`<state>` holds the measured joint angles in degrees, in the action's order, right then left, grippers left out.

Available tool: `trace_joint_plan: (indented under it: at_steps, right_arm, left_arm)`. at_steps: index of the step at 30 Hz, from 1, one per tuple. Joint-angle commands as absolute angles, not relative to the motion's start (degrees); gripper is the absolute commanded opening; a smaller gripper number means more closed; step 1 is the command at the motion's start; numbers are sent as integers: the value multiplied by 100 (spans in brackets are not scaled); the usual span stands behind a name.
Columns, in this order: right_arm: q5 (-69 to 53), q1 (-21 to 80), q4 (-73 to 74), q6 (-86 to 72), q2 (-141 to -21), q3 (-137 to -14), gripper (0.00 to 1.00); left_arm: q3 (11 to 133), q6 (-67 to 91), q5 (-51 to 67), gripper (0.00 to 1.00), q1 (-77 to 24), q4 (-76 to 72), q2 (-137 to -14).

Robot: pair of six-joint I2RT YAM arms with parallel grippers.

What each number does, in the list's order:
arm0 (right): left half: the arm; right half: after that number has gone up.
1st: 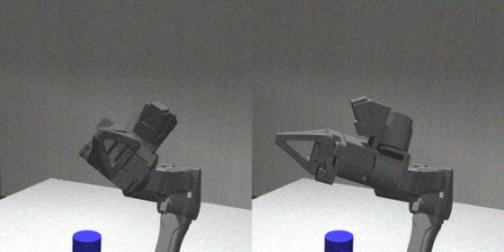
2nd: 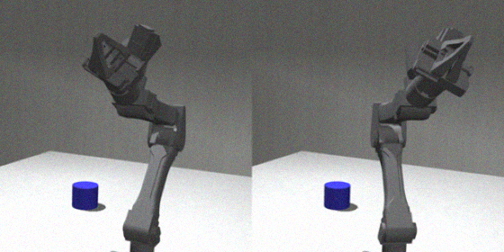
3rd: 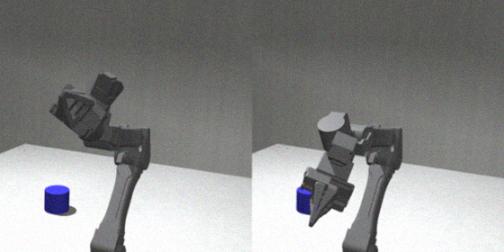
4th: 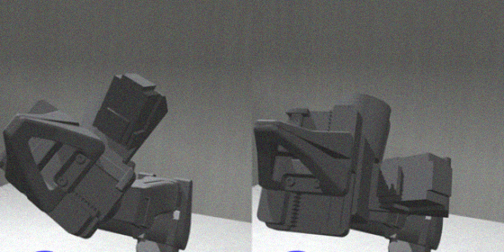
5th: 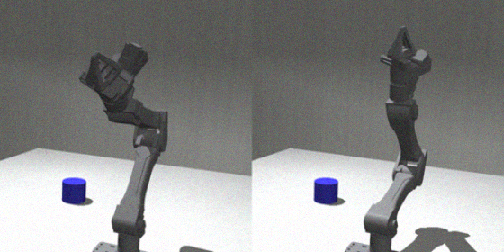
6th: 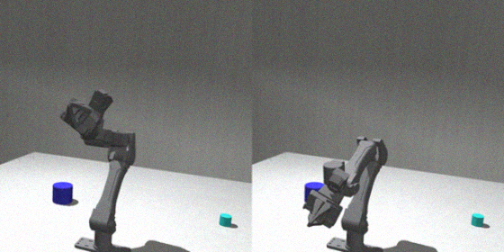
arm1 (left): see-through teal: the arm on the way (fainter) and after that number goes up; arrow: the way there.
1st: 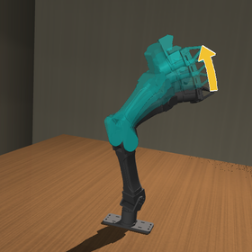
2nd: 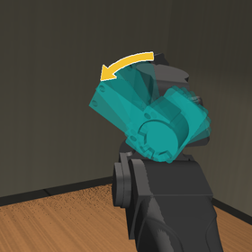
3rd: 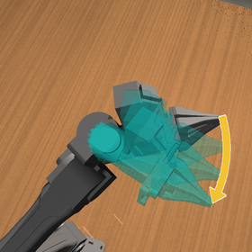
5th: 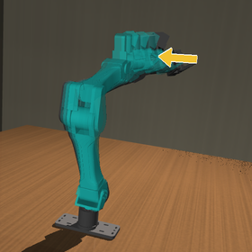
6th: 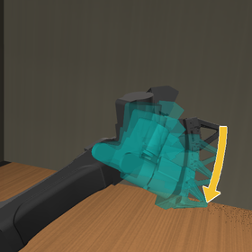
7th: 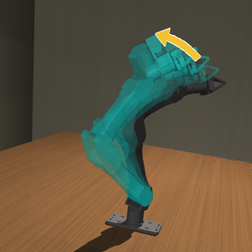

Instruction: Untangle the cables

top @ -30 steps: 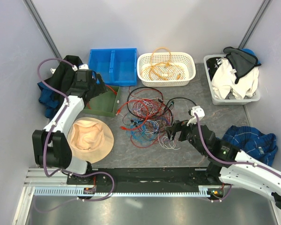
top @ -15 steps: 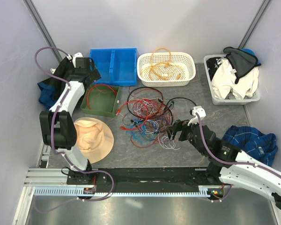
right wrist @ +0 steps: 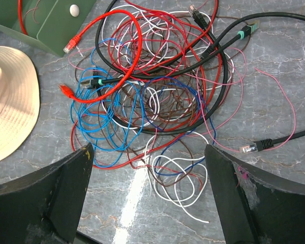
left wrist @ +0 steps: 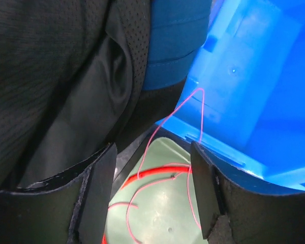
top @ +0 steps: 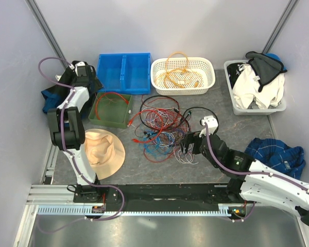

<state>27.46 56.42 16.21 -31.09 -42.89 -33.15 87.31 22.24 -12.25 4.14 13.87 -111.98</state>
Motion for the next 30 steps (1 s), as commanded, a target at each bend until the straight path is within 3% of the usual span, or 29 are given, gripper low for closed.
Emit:
trace_joint_plan:
  at_steps: [1,7,10,17,20,30]
  right_arm:
    - [2830,5660,1292,-3032,-4421,-3630,98]
    - [2839,5651,1204,-3023,-4684,-3656,98]
    - [2839,5660,1151,-3041,-4772,-3639,98]
    - [2786,5651,993,-3032,-4860,-3577,98]
    - [2716,5651,914,-3050,-4869,-3525,98]
    - [2575,5651,826,-3059,-4562,-3314,98]
  left_arm:
    - [8649,1969,-730,65,501,748,-11399]
    - [8657,1907,-483,56,580,598,-11654]
    - [8631,1934,-422,40,624,563,-11681]
    - [8271,2083,-378,25,650,492,-11129]
    - [8061,2171,-421,2,650,492,-10890]
    - [7199,2548,-475,2,642,518,-9722]
